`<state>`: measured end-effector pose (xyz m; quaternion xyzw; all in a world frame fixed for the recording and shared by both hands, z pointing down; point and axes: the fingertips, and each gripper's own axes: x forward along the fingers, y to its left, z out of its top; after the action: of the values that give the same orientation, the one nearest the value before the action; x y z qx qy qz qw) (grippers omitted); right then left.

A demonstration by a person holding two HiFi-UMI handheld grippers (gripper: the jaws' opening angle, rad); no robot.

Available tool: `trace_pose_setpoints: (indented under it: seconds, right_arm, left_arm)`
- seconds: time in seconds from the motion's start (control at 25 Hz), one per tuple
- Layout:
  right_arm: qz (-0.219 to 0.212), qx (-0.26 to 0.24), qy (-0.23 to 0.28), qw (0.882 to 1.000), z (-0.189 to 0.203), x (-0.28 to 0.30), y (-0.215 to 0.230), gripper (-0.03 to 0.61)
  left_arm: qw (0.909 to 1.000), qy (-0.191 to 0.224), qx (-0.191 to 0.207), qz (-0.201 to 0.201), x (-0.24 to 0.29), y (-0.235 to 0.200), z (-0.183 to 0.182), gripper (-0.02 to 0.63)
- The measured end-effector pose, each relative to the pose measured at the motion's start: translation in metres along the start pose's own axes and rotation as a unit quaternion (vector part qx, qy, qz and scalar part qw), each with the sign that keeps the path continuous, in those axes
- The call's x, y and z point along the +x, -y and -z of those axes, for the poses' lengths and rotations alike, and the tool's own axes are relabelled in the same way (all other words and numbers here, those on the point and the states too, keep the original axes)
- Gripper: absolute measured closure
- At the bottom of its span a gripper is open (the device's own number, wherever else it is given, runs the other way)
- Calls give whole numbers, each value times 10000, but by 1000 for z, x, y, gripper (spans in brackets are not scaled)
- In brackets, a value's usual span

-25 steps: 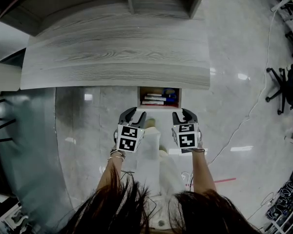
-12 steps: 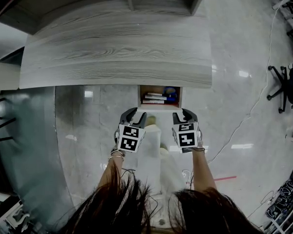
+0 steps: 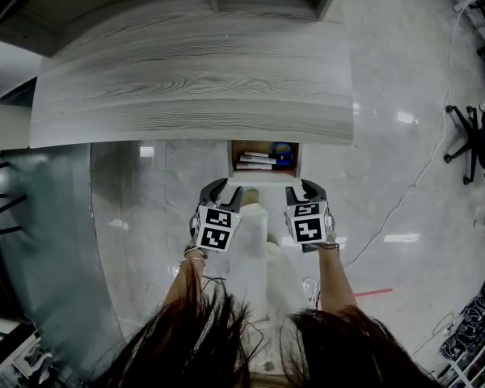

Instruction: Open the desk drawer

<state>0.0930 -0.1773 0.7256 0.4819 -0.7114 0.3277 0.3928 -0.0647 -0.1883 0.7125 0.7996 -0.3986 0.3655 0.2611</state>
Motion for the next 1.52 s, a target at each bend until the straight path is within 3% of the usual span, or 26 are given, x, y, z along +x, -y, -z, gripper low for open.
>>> trace_pose_setpoints:
  seconds: [0.32, 0.6, 0.88, 1.52]
  right_arm:
    - [-19, 13, 1, 10000, 2, 2, 1, 440]
    - [20, -86, -58, 9999, 1, 2, 0, 440]
    - [129, 28, -146, 9998, 6, -1, 3, 440]
    - [229, 400, 221, 9987, 12, -42, -2, 443]
  left_arm:
    - [10000, 85, -18, 5, 2, -2, 0, 472]
    - [9984, 112, -559, 58, 3, -3, 10, 472]
    - [9977, 74, -672, -62, -6, -5, 16, 472]
    - [9974, 208, -606, -330, -45, 18, 17, 499]
